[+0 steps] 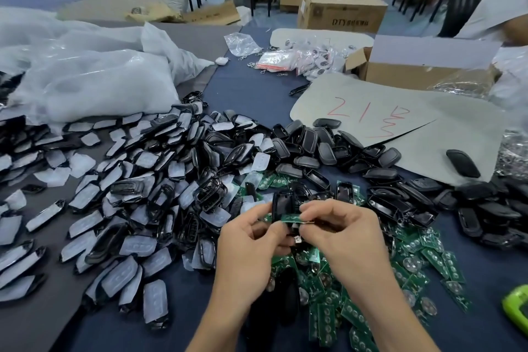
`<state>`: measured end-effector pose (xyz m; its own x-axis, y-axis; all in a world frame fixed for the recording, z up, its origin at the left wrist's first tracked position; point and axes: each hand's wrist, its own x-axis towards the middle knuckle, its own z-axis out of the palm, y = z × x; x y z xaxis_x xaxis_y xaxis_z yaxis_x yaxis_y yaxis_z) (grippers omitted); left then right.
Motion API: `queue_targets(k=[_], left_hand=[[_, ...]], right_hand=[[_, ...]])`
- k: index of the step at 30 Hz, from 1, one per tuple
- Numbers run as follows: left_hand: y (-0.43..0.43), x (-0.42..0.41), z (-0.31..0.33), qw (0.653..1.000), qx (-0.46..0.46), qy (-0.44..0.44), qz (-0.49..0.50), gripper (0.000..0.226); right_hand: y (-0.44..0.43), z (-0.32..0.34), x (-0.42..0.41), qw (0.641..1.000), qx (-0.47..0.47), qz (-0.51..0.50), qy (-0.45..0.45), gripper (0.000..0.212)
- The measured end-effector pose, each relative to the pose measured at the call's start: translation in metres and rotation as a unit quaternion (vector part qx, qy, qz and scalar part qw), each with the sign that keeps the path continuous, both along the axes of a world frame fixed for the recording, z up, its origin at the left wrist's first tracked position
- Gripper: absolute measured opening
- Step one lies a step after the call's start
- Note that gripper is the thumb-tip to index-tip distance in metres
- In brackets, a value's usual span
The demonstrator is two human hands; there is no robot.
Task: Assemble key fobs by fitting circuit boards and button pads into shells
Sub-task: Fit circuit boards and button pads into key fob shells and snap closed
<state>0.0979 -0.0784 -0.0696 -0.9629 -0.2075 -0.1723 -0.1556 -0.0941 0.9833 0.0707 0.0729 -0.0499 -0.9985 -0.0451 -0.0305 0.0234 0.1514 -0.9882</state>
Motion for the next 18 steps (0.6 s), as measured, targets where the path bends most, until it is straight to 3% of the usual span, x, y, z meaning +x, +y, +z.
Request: queue_targets(k=[4,8,11,14,18], left_hand=[[0.01,-0.003,0.007,0.999,0.007,0.023,0.033,0.057],[0.016,-0.003,0.001,0.998,0.008,0.003,0.069,0.03],[0.021,-0.001,0.0,0.998,-0.04,0.009,0.04,0.02],[0.026,0.003,0.0,0.994,-0.108,0.012,0.026,0.024],[0.034,0.007,0.005,0.992,-0.119,0.037,-0.021,0.036]], right_hand=[[-0.002,0.001,0.005,1.0,0.016,-0.007,-0.014,0.014],[0.001,-0.001,0.004,0.998,-0.014,-0.052,-0.026,0.037],[-0.002,-0.005,0.0,0.988,-0.089,-0.11,-0.06,0.028],[-0.005,-0.007,-0.002,0.976,-0.153,-0.115,-0.101,0.019],[-0.008,-0.003,-0.001,0.979,-0.147,-0.082,-0.113,0.022]])
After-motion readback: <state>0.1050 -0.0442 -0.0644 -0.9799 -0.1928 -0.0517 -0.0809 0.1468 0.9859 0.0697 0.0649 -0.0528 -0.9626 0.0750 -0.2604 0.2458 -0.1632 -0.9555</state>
